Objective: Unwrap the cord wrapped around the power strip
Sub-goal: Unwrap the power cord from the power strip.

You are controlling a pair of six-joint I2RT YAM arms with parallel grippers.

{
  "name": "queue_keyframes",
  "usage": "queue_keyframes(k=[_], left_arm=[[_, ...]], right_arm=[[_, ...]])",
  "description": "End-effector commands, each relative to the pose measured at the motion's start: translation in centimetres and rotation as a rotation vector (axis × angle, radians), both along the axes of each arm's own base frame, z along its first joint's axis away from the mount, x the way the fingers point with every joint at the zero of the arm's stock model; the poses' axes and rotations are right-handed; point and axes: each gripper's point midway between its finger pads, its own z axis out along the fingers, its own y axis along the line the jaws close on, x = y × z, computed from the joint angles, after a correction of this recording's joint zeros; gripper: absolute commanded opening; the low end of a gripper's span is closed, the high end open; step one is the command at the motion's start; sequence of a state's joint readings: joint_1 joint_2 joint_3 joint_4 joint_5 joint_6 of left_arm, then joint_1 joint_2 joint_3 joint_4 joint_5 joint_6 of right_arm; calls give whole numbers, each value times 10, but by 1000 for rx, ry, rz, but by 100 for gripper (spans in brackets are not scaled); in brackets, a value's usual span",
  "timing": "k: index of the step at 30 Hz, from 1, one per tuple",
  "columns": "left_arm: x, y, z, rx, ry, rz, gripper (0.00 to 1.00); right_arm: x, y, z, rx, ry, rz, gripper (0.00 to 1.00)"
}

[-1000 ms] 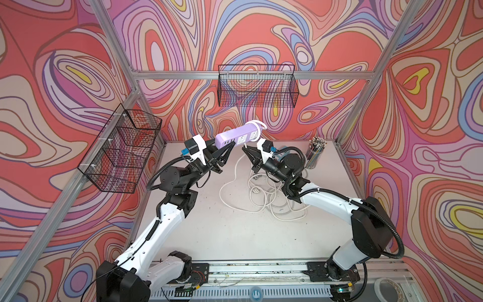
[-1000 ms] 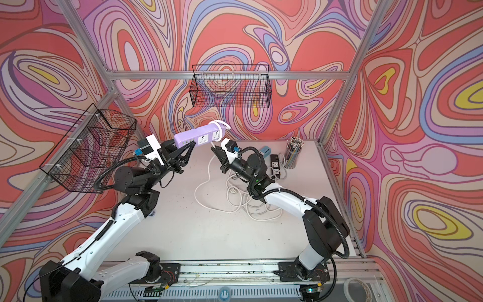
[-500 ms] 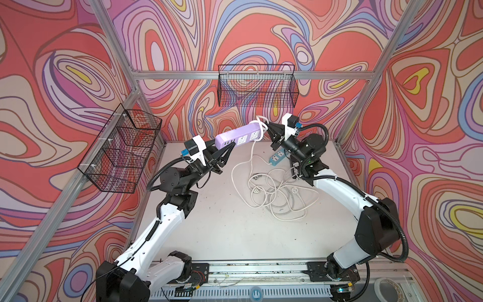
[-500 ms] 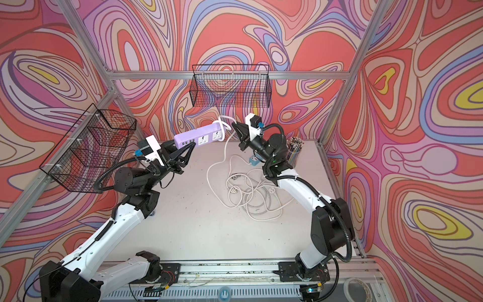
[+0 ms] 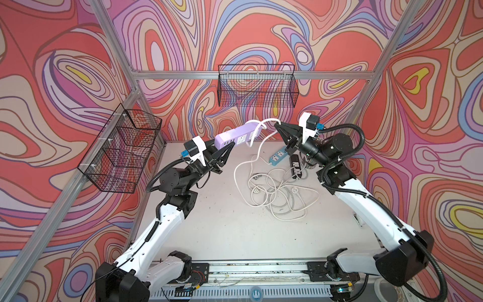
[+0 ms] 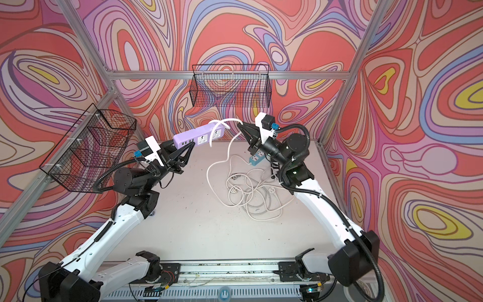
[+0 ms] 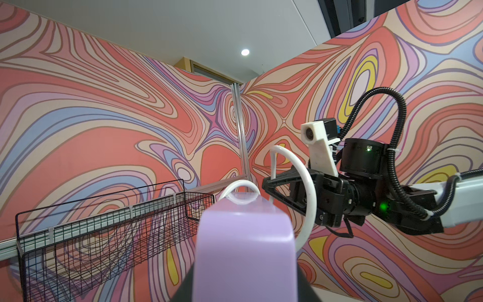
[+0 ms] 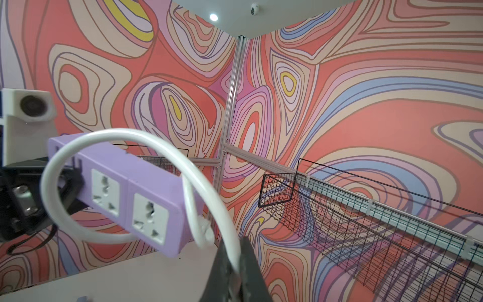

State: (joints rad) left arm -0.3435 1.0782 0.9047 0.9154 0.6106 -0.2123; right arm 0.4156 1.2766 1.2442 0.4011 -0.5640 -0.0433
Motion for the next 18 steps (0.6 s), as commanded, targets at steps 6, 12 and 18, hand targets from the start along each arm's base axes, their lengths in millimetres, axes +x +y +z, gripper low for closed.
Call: queue_keyframes(k=[6, 12, 18], left_arm=[[-9, 12, 15, -26, -66, 45, 0], [-10, 14, 15, -29, -70, 49, 0], [-12, 17, 18, -36, -78, 55, 0]], right_arm=[[-37, 28, -87, -103, 272, 222, 0], [-34, 62, -162, -152, 427, 267, 0], [-14, 73, -227, -165, 545, 248, 0]])
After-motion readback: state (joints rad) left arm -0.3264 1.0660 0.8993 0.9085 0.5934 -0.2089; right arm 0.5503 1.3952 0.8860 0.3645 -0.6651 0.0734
